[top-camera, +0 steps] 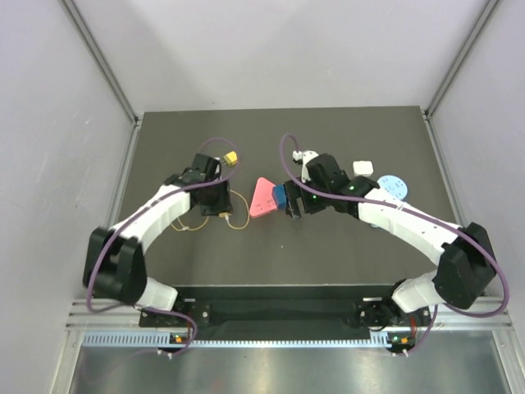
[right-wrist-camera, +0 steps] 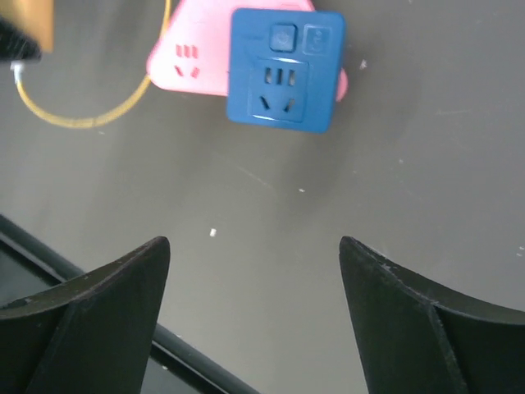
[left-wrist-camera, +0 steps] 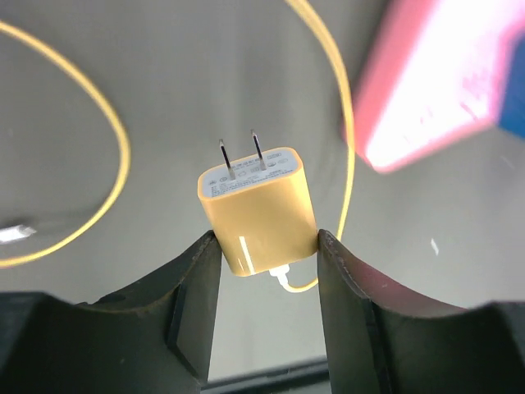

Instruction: Insert the plug

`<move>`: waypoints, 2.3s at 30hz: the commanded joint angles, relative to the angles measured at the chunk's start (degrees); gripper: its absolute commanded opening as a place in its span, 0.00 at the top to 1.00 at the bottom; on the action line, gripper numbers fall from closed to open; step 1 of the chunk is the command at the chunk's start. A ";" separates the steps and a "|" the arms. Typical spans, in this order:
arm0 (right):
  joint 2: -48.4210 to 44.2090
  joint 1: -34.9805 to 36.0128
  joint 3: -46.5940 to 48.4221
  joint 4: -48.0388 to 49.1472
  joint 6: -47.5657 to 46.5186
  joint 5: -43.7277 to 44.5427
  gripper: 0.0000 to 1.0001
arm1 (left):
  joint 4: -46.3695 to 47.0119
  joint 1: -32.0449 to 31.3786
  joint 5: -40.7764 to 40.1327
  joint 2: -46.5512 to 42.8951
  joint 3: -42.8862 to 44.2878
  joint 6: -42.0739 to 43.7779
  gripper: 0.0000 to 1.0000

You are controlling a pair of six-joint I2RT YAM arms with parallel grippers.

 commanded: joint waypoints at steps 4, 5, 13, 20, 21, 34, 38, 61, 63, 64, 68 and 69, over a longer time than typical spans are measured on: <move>-6.39 -2.84 -0.16 9.95 7.23 -7.93 0.23 | 7.11 -0.82 12.62 -18.66 -6.07 8.29 1.00; -6.56 -3.80 0.02 10.92 8.19 -14.74 0.24 | 7.38 -1.26 13.85 -20.16 -6.68 9.27 1.00; -1.04 -7.77 5.11 17.17 15.23 -43.36 0.30 | 9.31 -3.10 20.54 -29.84 -8.71 13.76 1.00; 4.24 -6.63 9.59 16.03 15.41 -47.84 0.34 | 10.37 -5.91 23.36 -29.75 -8.27 14.20 1.00; 4.94 -6.02 10.38 15.42 14.80 -48.03 0.34 | 10.46 -6.18 23.19 -29.75 -8.18 14.29 1.00; 15.93 -1.97 22.07 6.98 10.84 -46.71 0.37 | 10.37 -8.20 22.57 -28.70 -6.42 14.90 1.00; 17.69 -0.48 23.74 4.69 9.00 -45.75 0.37 | 10.46 -8.38 22.83 -27.91 -6.25 14.90 1.00; 9.53 -3.71 8.39 35.41 26.09 -47.76 1.00 | 11.77 -8.20 19.84 -28.08 -3.88 3.93 0.14; 6.10 -5.48 2.08 49.91 31.38 -47.94 1.00 | 12.82 -7.77 21.07 -28.52 -2.83 0.06 0.14; 5.05 -6.96 0.04 55.17 36.28 -47.68 1.00 | 14.22 -7.15 23.51 -28.69 -2.56 -1.26 0.14; 1.09 -9.61 -7.26 69.53 43.61 -46.54 1.00 | 18.71 -6.45 27.12 -28.34 -1.33 -10.11 0.17; 0.82 -9.88 -8.15 74.16 44.67 -46.45 1.00 | 20.55 -6.27 28.36 -28.17 -1.50 -11.71 0.18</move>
